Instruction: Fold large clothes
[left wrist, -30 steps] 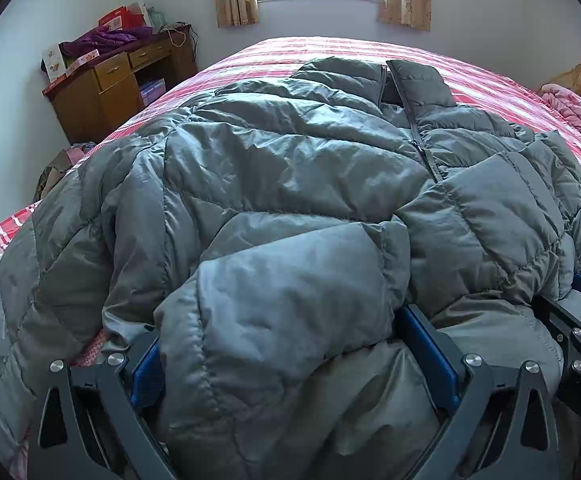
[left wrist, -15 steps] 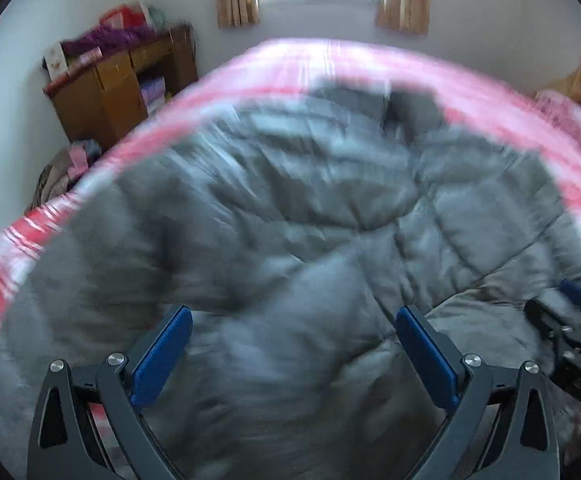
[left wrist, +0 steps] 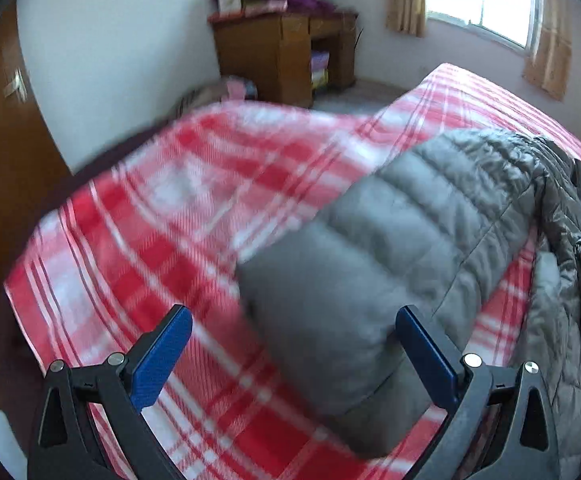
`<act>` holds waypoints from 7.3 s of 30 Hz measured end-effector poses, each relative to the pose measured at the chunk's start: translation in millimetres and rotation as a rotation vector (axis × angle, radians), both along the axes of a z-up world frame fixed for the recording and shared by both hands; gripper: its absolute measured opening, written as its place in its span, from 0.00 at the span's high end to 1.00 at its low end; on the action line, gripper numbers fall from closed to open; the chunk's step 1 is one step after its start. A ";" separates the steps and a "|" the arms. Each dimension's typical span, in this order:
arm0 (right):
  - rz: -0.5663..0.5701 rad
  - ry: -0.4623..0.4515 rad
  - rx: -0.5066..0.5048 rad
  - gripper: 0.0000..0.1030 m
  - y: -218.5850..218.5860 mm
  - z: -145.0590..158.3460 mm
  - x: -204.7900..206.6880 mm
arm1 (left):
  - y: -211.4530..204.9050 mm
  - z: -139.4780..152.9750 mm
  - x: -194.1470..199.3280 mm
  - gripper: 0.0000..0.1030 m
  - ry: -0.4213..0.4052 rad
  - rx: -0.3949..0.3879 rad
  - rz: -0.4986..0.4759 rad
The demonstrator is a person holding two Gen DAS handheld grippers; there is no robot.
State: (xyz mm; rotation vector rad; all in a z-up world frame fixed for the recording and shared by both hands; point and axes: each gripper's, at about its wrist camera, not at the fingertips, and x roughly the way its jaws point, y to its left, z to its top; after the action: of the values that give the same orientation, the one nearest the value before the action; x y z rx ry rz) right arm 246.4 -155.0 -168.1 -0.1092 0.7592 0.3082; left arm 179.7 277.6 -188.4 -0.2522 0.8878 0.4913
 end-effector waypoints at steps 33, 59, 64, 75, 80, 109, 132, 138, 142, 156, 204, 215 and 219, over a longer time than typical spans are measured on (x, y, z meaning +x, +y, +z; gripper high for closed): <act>-0.267 -0.095 0.174 0.12 -107.4 15.2 -20.9 | -380.3 119.8 126.7 0.83 -0.299 0.265 -0.709; -0.059 0.071 0.141 0.12 -21.3 24.9 59.6 | -194.4 -13.1 172.9 0.07 0.007 0.413 -0.199; -0.065 0.153 0.087 0.28 5.0 -8.3 93.6 | -180.1 -37.4 175.1 0.07 0.044 0.382 -0.161; -0.146 0.044 0.071 0.82 -18.7 12.8 88.8 | -165.9 -40.2 174.4 0.01 0.022 0.325 -0.114; -0.220 0.102 0.050 0.73 -46.9 -5.0 90.8 | -164.7 -40.0 174.0 0.01 0.022 0.317 -0.116; -0.203 0.038 0.122 0.35 4.8 -17.1 150.6 | -242.4 -38.8 310.1 0.01 -0.017 0.011 -0.361; -0.206 0.095 -0.019 0.34 23.6 -49.6 163.6 | -245.5 -40.5 322.4 0.01 0.062 0.044 -0.357; -0.218 0.015 -0.053 0.35 19.1 -1.8 145.9 | -218.0 32.8 297.1 0.01 -0.125 0.011 -0.358; -0.241 -0.059 0.012 0.35 28.8 37.7 155.7 | -217.0 45.8 320.2 0.01 -0.154 -0.023 -0.323; -0.186 0.082 0.021 0.37 65.2 -41.3 221.7 | -212.5 -40.6 372.5 0.01 -0.014 -0.048 -0.271; -0.270 0.119 0.039 0.18 -8.7 -50.0 211.7 | -260.8 -33.2 351.1 0.01 0.087 0.067 -0.410; -0.235 0.157 0.103 0.02 -15.4 20.6 257.4 | -217.9 44.0 406.6 0.01 -0.014 0.002 -0.406; -0.264 0.193 0.131 0.01 -10.0 33.9 316.3 | -215.1 47.1 459.7 0.01 0.004 -0.101 -0.371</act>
State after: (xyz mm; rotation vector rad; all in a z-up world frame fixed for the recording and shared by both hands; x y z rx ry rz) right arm 562.7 -165.0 -134.2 0.1460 0.9313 0.1170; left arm 639.4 62.4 -141.2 -0.1725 0.9396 0.1036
